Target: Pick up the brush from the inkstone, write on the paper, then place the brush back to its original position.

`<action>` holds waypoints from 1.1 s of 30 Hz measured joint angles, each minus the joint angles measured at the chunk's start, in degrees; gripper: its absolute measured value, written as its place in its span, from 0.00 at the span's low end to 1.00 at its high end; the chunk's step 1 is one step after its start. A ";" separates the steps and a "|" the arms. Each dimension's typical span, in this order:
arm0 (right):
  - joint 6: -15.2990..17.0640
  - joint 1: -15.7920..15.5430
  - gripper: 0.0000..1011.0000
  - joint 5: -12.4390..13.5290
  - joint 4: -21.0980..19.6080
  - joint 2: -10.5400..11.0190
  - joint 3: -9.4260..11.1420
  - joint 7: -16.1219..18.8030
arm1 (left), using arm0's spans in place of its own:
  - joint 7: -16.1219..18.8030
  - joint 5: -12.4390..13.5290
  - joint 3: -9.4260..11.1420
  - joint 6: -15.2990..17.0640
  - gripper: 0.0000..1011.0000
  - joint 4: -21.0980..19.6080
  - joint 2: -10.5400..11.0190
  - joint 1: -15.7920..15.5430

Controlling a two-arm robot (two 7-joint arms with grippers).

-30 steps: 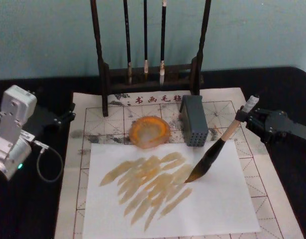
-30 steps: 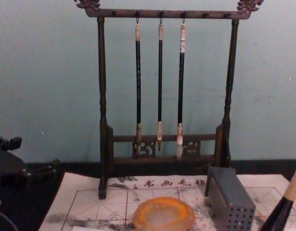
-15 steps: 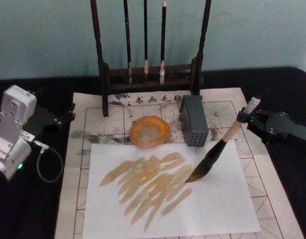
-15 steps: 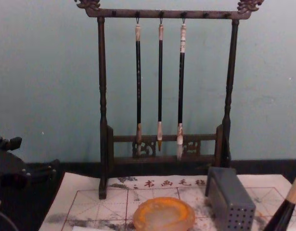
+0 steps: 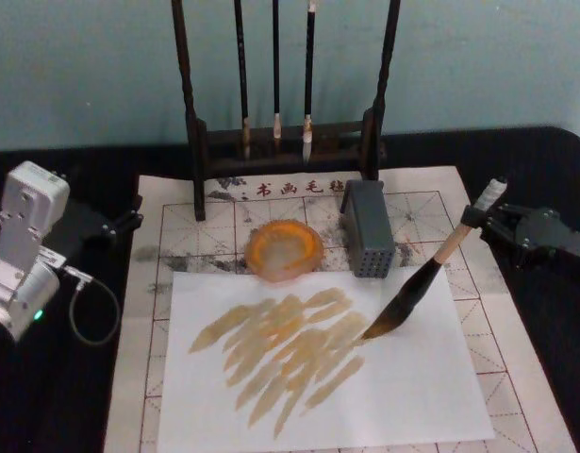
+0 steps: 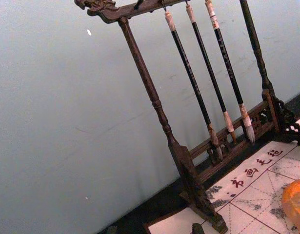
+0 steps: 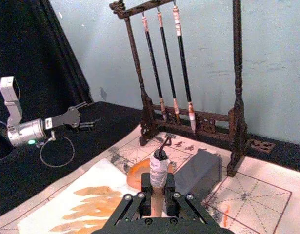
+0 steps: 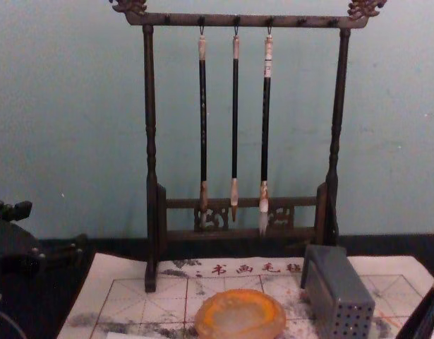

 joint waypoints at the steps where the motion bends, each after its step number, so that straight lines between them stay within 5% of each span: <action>1: 0.01 -0.02 0.17 0.00 0.08 0.05 0.12 -0.05 | 0.00 0.00 0.00 0.00 0.99 0.00 0.00 0.00; 33: -1.39 -2.07 0.17 0.57 -0.49 -0.78 4.35 -2.17 | 0.00 0.00 0.00 0.00 0.99 0.00 0.00 0.00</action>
